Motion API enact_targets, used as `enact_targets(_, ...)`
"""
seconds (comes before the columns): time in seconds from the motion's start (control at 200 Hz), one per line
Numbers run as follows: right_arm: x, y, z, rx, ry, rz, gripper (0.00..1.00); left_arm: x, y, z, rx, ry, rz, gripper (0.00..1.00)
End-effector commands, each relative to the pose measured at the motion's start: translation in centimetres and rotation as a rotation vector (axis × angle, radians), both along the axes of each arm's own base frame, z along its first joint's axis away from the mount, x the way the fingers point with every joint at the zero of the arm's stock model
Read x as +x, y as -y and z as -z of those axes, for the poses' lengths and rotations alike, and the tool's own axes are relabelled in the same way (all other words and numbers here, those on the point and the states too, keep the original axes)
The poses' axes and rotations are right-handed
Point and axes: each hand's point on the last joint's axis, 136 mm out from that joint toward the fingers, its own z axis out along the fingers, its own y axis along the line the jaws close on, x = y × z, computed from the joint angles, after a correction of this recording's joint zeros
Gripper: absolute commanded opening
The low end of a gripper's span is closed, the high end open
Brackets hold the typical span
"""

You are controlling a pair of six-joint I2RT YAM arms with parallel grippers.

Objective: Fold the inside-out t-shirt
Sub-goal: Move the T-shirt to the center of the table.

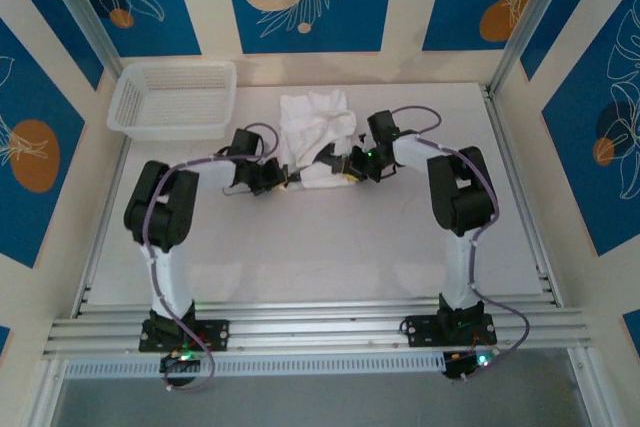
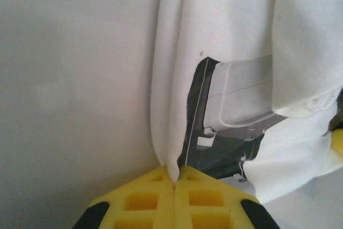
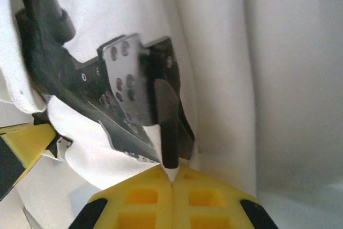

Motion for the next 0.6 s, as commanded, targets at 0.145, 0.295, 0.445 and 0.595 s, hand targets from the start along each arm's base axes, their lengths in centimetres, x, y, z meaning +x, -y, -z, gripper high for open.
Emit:
enact_targets(0.145, -14.2, 0.1, 0.6, -0.060, -0.095, -0.096, 0.00, -15.1, 0.9, 0.1, 0.024, -0.166, 0.096, 0.05)
enact_targets(0.295, -21.2, 0.7, 1.3, -0.130, -0.153, -0.101, 0.04, -20.4, 0.5, -0.2, 0.079, -0.200, 0.086, 0.31)
enact_targets(0.445, -21.7, 1.3, -1.5, -0.141, -0.089, -0.072, 0.29, -20.7, -0.9, -3.6, 0.102, -0.125, 0.043, 0.43)
enact_targets(0.595, -18.0, 2.8, -5.3, -0.060, 0.000, 0.040, 0.31, -19.2, 0.4, -6.6, 0.058, -0.068, 0.052, 0.44)
